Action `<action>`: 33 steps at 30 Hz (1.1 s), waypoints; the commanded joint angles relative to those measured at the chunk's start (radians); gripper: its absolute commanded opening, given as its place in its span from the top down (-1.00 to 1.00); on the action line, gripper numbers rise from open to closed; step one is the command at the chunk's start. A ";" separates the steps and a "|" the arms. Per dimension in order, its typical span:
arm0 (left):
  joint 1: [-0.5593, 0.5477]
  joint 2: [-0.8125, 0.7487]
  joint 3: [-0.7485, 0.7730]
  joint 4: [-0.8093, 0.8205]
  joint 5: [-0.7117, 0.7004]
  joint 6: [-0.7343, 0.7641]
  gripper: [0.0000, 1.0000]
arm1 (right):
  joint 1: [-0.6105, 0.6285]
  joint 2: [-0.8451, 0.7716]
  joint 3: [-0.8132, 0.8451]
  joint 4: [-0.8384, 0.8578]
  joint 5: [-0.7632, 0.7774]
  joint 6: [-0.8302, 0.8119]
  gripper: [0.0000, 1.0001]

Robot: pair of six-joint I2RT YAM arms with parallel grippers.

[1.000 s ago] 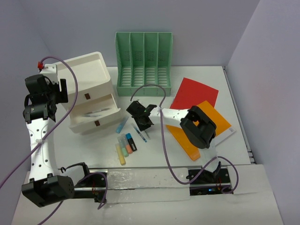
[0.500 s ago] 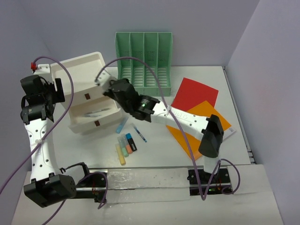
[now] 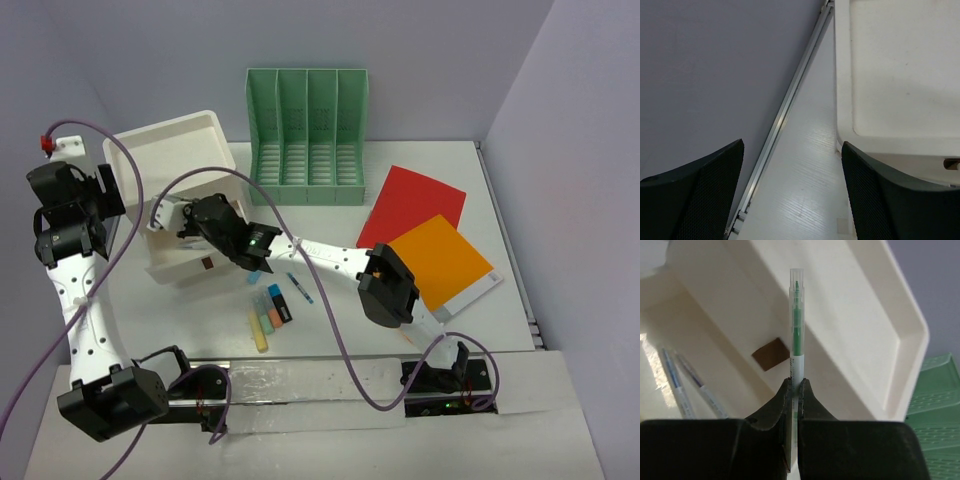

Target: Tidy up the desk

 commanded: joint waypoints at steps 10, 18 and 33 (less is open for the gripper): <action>0.007 0.001 0.084 0.006 0.079 -0.014 -0.70 | 0.028 -0.111 -0.110 0.073 -0.027 0.012 -0.33; 0.008 0.033 0.181 -0.066 0.251 -0.005 -0.63 | -0.001 -0.275 -0.108 -0.001 0.067 0.370 -0.46; -1.008 0.324 0.428 -0.251 0.093 0.402 -0.60 | -0.607 -1.004 -1.044 -0.232 -0.298 1.230 -0.54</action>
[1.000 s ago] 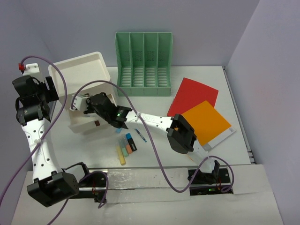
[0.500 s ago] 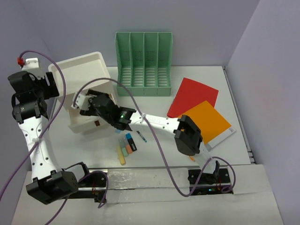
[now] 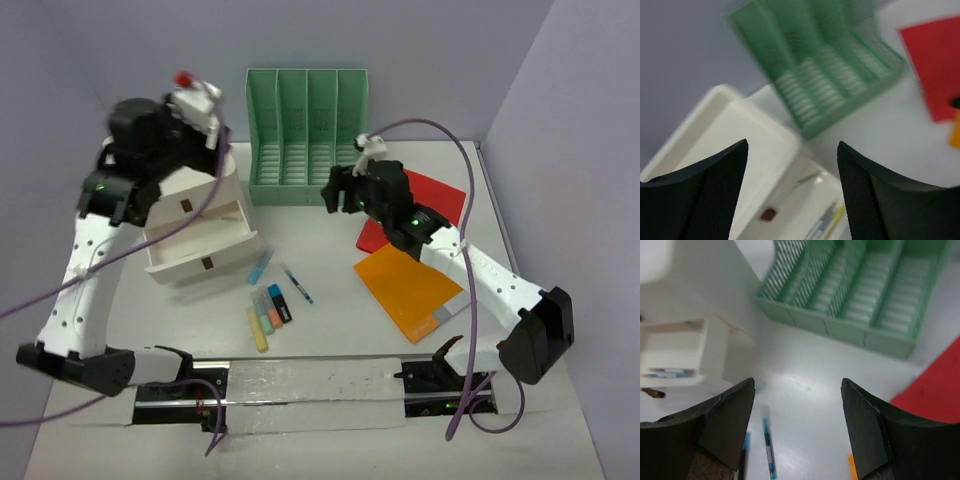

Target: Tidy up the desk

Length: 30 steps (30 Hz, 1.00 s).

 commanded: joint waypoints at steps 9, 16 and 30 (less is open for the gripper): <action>-0.531 0.280 -0.281 -0.208 0.221 0.660 -0.66 | -0.281 -0.203 -0.383 -0.011 -0.179 0.248 -0.56; -0.599 0.404 -0.412 -0.216 0.252 0.886 -0.49 | -0.281 -0.216 -0.414 -0.021 -0.161 0.233 -0.55; -0.575 0.475 -0.536 0.008 0.136 0.940 -0.39 | -0.280 -0.251 -0.513 0.039 -0.222 0.266 -0.52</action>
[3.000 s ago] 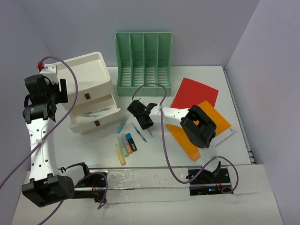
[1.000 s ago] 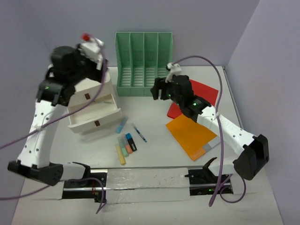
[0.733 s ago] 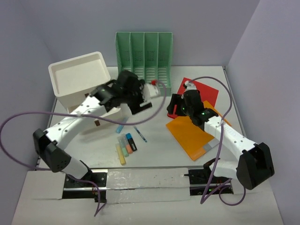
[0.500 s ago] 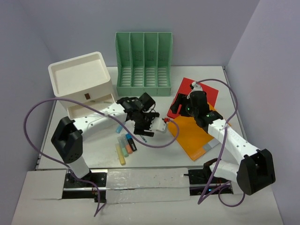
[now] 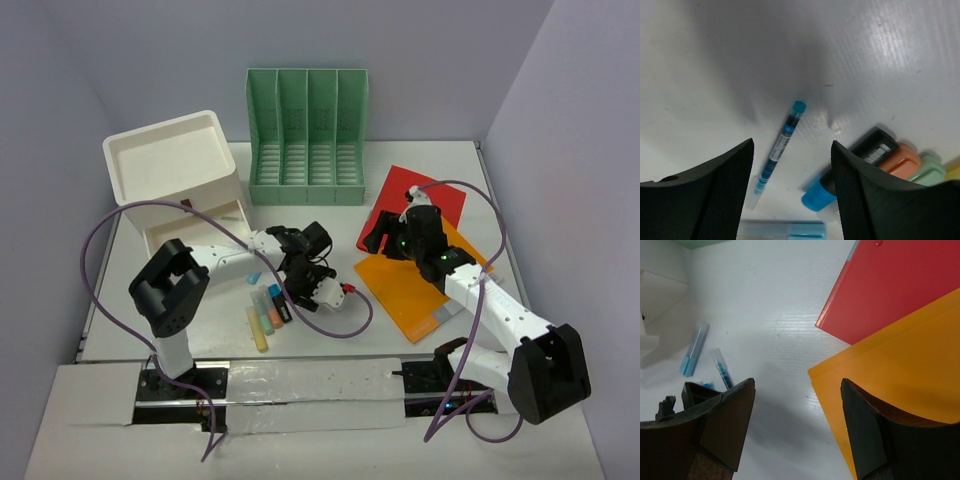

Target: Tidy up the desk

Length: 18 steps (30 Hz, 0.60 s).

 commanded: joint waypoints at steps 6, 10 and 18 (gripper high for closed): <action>0.044 0.039 -0.040 0.144 -0.102 0.059 -0.35 | 0.001 -0.006 -0.016 0.055 -0.029 0.011 -0.51; 0.049 0.061 -0.031 0.162 -0.143 0.073 -0.26 | 0.002 0.007 -0.008 0.049 -0.031 0.002 -0.50; 0.040 0.110 0.018 0.138 -0.143 0.086 0.52 | 0.001 0.011 0.011 0.015 -0.001 -0.034 -0.49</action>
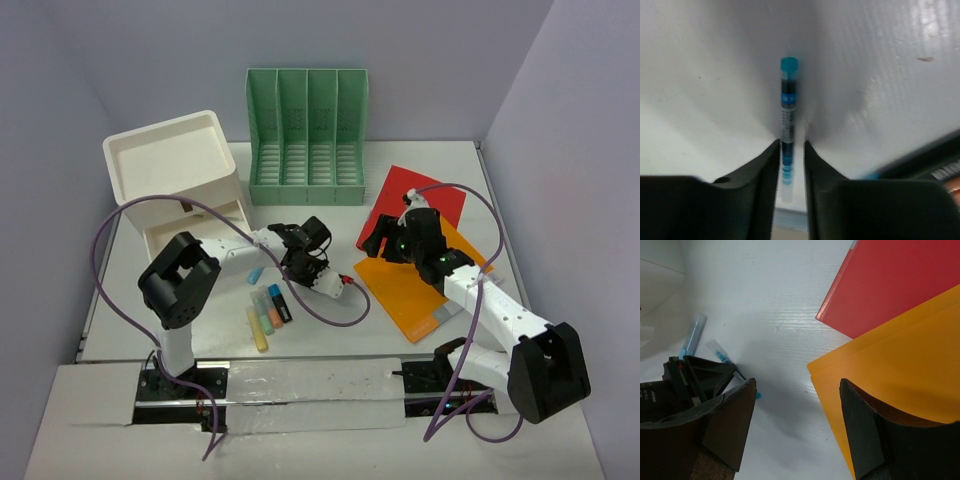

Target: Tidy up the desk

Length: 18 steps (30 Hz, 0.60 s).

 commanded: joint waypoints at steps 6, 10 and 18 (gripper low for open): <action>-0.024 0.063 0.018 -0.026 0.001 0.014 1.00 | 0.001 -0.010 0.068 -0.062 0.107 -0.071 -0.49; -0.024 0.078 0.097 0.037 0.001 -0.160 1.00 | 0.000 -0.035 0.072 -0.077 0.117 -0.058 -0.49; -0.017 -0.029 0.290 0.037 -0.010 -0.455 1.00 | -0.060 -0.033 0.162 -0.195 0.125 -0.040 -0.49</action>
